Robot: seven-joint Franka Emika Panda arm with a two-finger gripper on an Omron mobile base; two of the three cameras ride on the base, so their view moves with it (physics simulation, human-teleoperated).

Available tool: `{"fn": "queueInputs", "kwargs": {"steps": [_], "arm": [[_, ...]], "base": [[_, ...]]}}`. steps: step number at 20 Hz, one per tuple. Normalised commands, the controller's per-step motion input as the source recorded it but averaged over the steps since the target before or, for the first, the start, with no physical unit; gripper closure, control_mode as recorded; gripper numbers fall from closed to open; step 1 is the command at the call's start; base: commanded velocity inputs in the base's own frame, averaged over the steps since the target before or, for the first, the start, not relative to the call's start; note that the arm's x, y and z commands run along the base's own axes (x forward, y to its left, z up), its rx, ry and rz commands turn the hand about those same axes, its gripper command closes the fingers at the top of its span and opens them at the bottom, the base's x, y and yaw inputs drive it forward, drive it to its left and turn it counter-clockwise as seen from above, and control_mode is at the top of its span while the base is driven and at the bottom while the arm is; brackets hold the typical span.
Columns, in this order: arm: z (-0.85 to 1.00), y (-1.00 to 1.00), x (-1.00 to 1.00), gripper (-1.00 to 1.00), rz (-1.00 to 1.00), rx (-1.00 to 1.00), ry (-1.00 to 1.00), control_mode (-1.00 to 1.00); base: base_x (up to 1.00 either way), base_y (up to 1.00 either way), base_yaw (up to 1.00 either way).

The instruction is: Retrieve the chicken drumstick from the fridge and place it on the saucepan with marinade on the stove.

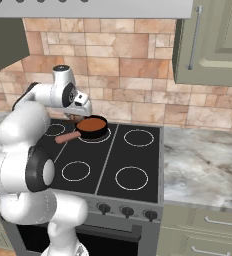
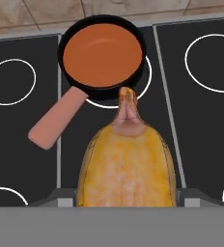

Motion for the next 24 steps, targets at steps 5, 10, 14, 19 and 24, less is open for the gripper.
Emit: {"fn": "queueInputs", "kwargs": {"steps": [5, 10, 14, 19, 24], "arm": [[-0.28, 0.03, 0.89, 1.00, 0.00, 0.01, 0.11, -1.00], [-0.26, 0.00, 0.74, 1.00, 0.00, 0.00, 0.16, -1.00], [-0.37, 0.00, 0.66, 1.00, 0.00, 0.00, 0.11, -1.00], [-0.42, 0.04, 0.71, 1.00, 0.00, 0.00, 0.12, -1.00], [-0.47, 0.12, 0.50, 1.00, 0.00, 0.00, 0.02, -1.00]], "base": [[0.00, 0.00, 0.00], [0.00, 0.00, 0.00], [0.00, 0.00, 0.00], [0.00, 0.00, 0.00], [0.00, 0.00, 0.00]]}}
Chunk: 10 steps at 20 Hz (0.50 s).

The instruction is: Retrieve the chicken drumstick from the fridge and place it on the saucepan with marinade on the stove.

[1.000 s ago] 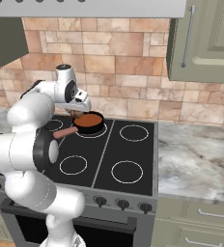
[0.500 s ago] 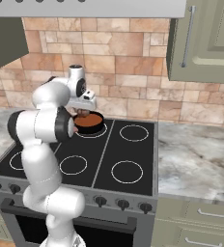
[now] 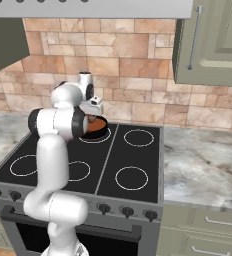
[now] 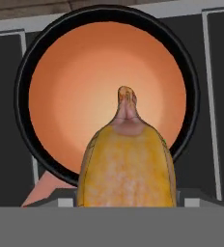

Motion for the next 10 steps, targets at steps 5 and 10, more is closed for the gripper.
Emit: {"fn": "queueInputs", "kwargs": {"steps": [5, 10], "arm": [[-0.40, 0.04, 0.31, 1.00, 0.00, 0.00, 0.00, -1.00], [-0.34, 0.00, 0.20, 1.00, 0.00, 0.00, 0.00, -1.00]], "base": [[0.00, 0.00, 0.00], [0.00, 0.00, 0.00]]}}
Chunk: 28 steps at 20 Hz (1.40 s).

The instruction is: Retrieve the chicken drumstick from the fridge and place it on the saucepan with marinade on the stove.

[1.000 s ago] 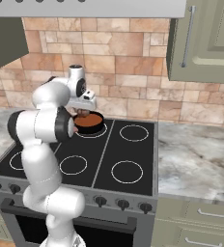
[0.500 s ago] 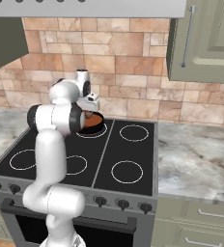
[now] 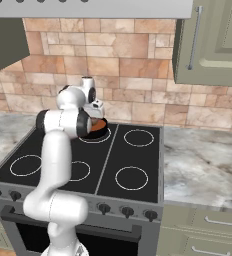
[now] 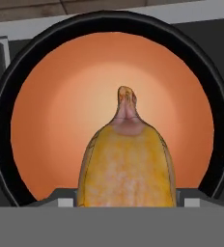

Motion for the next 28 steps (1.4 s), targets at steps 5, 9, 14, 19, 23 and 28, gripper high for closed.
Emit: {"fn": "queueInputs", "kwargs": {"steps": [5, 9, 14, 19, 23, 28], "arm": [[-0.26, 0.00, 0.20, 1.00, 0.00, 0.00, 0.00, -1.00], [-0.18, 0.00, 0.31, 1.00, 0.00, 0.00, 0.00, -1.00], [-0.13, 0.02, 0.41, 1.00, 0.00, 0.00, 0.00, -1.00], [-0.04, 0.07, 0.30, 1.00, 0.00, 0.00, 0.03, -1.00], [-0.01, 0.02, 0.01, 1.00, 0.00, 0.00, 0.01, -1.00], [0.00, 0.00, 0.00, 1.00, 0.00, 0.00, 0.01, -1.00]], "base": [[0.00, 0.00, 0.00], [0.00, 0.00, 0.00], [0.00, 0.00, 0.00], [0.00, 0.00, 0.00], [0.00, 0.00, 0.00], [0.00, 0.00, 0.00]]}}
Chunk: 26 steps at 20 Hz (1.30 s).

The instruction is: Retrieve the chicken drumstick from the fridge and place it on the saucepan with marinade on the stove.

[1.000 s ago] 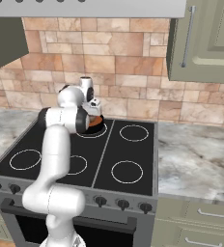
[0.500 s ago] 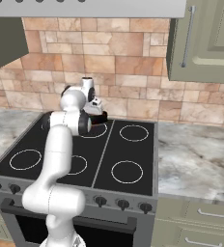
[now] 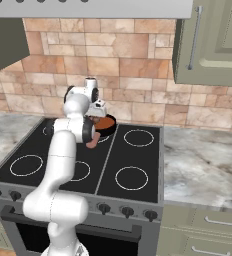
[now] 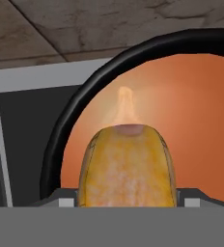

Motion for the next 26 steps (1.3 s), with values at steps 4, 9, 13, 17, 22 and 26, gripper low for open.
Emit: {"fn": "queueInputs", "kwargs": {"steps": [4, 9, 13, 17, 22, 26], "arm": [[0.00, -0.14, -0.03, 1.00, 0.00, 0.00, 0.00, -1.00], [0.00, -0.23, -0.11, 1.00, 0.00, 0.00, 0.00, -1.00], [-0.08, -0.18, -0.03, 1.00, 0.00, 0.00, 0.00, -1.00], [-0.24, -0.11, 0.00, 1.00, 0.00, 0.00, 0.00, -1.00], [-0.13, -0.02, 0.00, -1.00, 0.00, 0.00, 0.00, -1.00], [0.00, 0.00, 0.00, -1.00, 0.00, 0.00, 0.00, -1.00]], "base": [[0.00, 0.00, 0.00], [0.00, 0.00, 0.00], [0.00, 0.00, 0.00], [0.00, 0.00, 0.00], [0.00, 0.00, 0.00], [0.00, 0.00, 0.00]]}}
